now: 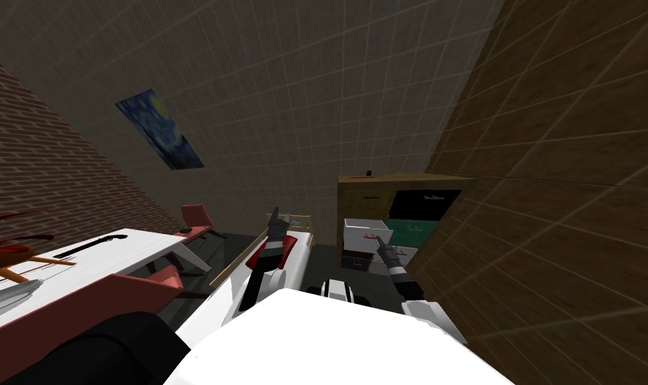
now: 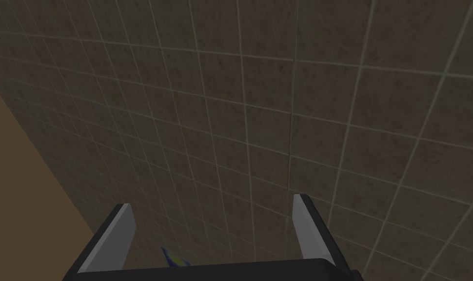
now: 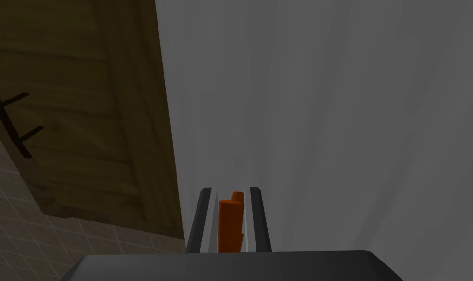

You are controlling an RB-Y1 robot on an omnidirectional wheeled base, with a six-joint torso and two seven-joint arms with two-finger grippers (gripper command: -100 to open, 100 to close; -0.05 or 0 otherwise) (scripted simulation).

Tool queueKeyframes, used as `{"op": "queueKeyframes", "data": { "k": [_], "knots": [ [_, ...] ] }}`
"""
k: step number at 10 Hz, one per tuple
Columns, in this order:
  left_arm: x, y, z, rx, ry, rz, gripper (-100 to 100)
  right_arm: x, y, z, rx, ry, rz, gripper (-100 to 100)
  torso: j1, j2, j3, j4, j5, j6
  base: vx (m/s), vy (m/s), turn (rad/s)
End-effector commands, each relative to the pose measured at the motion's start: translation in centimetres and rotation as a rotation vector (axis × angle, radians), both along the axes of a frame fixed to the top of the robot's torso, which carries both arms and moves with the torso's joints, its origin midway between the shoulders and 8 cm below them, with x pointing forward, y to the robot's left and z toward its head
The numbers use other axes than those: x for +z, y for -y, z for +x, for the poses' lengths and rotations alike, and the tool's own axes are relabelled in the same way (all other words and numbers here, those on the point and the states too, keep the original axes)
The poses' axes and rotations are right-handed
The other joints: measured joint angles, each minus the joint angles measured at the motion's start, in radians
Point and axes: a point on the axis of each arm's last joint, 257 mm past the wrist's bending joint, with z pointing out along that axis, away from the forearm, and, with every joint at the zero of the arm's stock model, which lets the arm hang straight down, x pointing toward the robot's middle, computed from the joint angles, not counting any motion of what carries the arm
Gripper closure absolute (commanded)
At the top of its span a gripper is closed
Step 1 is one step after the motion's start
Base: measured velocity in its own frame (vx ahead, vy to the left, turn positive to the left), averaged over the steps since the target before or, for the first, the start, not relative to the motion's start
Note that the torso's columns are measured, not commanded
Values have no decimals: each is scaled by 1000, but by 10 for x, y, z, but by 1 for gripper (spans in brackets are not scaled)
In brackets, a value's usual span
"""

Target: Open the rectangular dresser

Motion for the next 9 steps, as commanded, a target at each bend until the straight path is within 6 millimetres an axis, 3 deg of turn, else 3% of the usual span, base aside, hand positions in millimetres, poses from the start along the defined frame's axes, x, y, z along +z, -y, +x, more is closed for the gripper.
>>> {"op": "queueKeyframes", "data": {
  "k": [1, 2, 3, 9],
  "knots": [
    [0, 0, 0, 0, 0, 0, 0, 4, 0, -2, 6, 6, -1, 100, 0, 3, 2, 0, -1, 0, -187, 1, -13],
    [0, 0, 0, 0, 0, 0, 0, 5, 1, -3, 9, 8, -1, 100, -1, 4, 3, 0, -1, 0, -203, 15, -15],
    [0, 0, 0, 0, 0, 0, 0, 13, 11, 2, -2, 2, -2, -100, 0, 5, 3, 1, -1, 0, -118, 31, 40],
    [0, 0, 0, 0, 0, 0, 0, 46, 37, 17, -27, 2, 0, -100, -2, 2, 2, -1, -2, 0, -22, 26, 45]
  ]
}}
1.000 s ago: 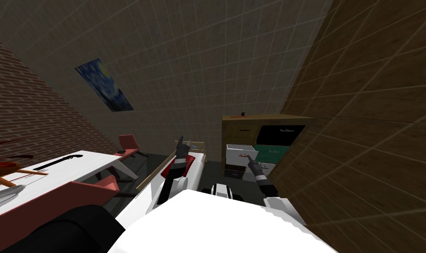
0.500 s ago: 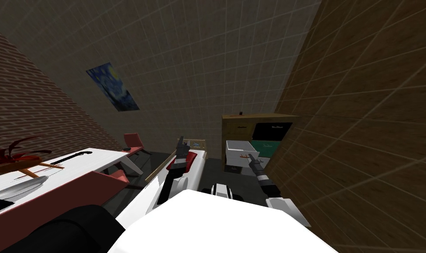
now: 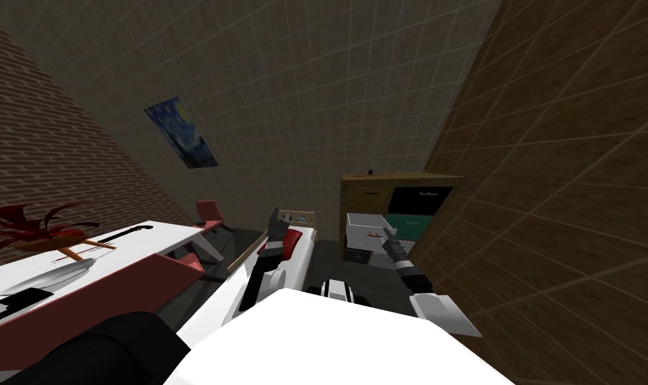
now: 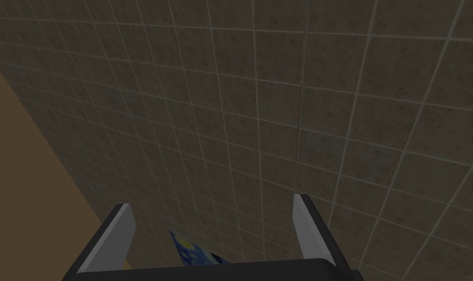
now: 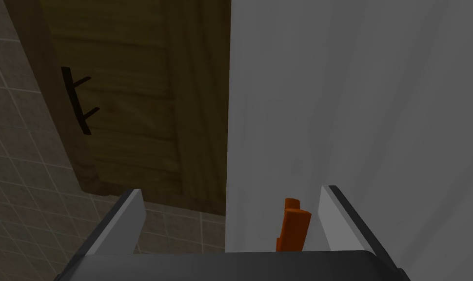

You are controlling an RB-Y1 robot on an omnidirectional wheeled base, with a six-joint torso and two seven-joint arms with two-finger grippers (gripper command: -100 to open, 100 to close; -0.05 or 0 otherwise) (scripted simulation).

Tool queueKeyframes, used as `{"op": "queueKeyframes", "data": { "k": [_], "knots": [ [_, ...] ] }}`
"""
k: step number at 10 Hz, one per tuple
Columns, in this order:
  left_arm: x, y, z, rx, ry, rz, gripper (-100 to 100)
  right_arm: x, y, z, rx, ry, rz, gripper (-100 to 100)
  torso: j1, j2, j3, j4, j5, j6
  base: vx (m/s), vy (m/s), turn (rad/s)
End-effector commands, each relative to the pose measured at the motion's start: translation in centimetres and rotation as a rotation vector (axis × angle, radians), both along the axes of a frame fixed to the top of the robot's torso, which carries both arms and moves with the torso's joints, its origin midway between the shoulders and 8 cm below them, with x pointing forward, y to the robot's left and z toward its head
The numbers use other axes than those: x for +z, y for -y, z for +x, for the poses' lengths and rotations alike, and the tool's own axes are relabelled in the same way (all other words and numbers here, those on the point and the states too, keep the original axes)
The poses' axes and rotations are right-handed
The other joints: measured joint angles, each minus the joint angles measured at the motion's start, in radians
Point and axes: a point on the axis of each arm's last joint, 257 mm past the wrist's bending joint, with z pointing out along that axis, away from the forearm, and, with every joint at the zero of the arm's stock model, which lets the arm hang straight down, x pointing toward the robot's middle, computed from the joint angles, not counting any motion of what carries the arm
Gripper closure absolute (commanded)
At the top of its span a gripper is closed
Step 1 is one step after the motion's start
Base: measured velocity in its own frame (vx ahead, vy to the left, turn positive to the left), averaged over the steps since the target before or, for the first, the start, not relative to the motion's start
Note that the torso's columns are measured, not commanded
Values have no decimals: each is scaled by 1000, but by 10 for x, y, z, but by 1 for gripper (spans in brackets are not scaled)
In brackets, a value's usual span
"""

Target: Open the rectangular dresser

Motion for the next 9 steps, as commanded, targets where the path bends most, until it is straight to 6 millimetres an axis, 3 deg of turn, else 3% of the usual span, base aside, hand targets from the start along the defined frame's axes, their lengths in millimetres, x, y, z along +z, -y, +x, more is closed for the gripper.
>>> {"op": "queueKeyframes", "data": {
  "k": [1, 2, 3, 4, 9],
  "knots": [
    [0, 0, 0, 0, 0, 0, 0, 16, 11, 7, -11, 0, 3, -100, 0, 1, 1, 0, 0, 0, -46, 25, 41],
    [0, 0, 0, 0, 0, 0, 0, 22, 14, 9, -14, 1, 5, -100, 1, 2, 1, 2, 1, 0, -46, 28, 53],
    [0, 0, 0, 0, 0, 0, 0, 14, 13, 6, -14, -10, 4, -100, 2, 3, 1, 4, 3, 1, -15, 10, 8],
    [0, 0, 0, 0, 0, 0, 0, 13, 14, 6, -17, -15, 6, 0, 2, 2, 1, 3, 2, 1, 0, 0, 0],
    [0, 0, 0, 0, 0, 0, 0, 8, 15, 5, -20, -25, 7, 0, 1, -1, -1, 0, 1, 0, 0, 0, 0]
  ]
}}
